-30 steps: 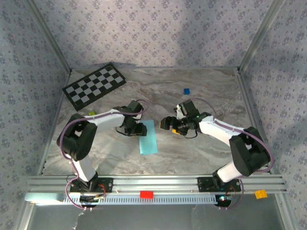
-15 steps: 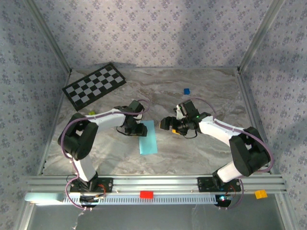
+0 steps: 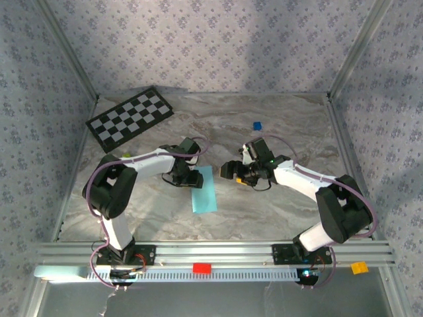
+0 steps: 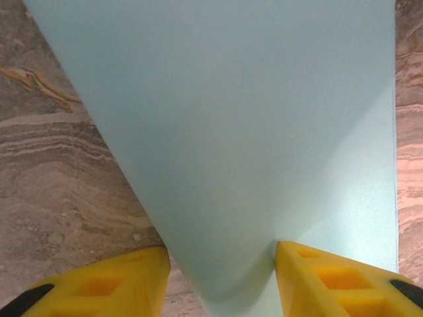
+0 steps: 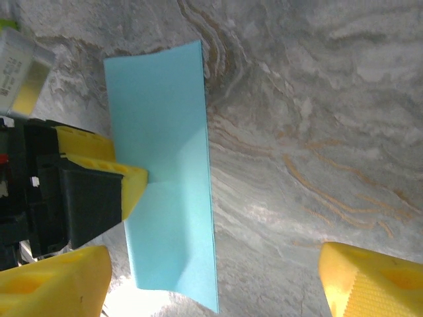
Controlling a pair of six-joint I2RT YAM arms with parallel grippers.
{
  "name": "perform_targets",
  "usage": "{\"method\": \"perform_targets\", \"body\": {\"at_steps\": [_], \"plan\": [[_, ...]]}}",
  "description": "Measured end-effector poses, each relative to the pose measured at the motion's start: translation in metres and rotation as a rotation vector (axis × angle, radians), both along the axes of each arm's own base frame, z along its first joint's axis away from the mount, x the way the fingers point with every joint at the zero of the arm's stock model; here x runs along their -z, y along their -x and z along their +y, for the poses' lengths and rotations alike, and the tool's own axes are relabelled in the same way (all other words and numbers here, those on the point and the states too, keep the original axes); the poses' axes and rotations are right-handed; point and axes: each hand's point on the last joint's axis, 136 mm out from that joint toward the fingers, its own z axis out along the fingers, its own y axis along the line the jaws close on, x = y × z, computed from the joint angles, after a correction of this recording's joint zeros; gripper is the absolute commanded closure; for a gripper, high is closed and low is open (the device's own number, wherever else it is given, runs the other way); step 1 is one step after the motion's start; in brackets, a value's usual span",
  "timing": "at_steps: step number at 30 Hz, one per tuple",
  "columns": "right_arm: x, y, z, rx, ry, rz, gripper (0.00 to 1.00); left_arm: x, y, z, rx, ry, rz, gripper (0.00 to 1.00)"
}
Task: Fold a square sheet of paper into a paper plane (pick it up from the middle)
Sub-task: Hold the square sheet of paper at the center of the table.
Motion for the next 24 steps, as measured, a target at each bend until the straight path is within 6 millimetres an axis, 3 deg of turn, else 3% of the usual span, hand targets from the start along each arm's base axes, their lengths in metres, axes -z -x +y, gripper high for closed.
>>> {"method": "perform_targets", "body": {"at_steps": [5,14,18,24], "plan": [[0.0,0.002,-0.001,0.024,-0.023,-0.052,0.27,0.001,0.0,0.001,0.0,-0.005,-0.003,0.53],[-0.006,0.005,0.008,0.01,-0.084,-0.062,0.55,0.001,0.0,0.001,0.0,-0.004,-0.005,0.52],[0.002,0.009,0.017,-0.012,-0.091,-0.027,0.64,0.001,0.0,0.001,0.0,-0.004,-0.005,0.52],[0.013,0.013,0.022,-0.018,-0.085,0.008,0.66,0.001,0.0,0.001,0.0,-0.004,-0.005,0.52]]}}
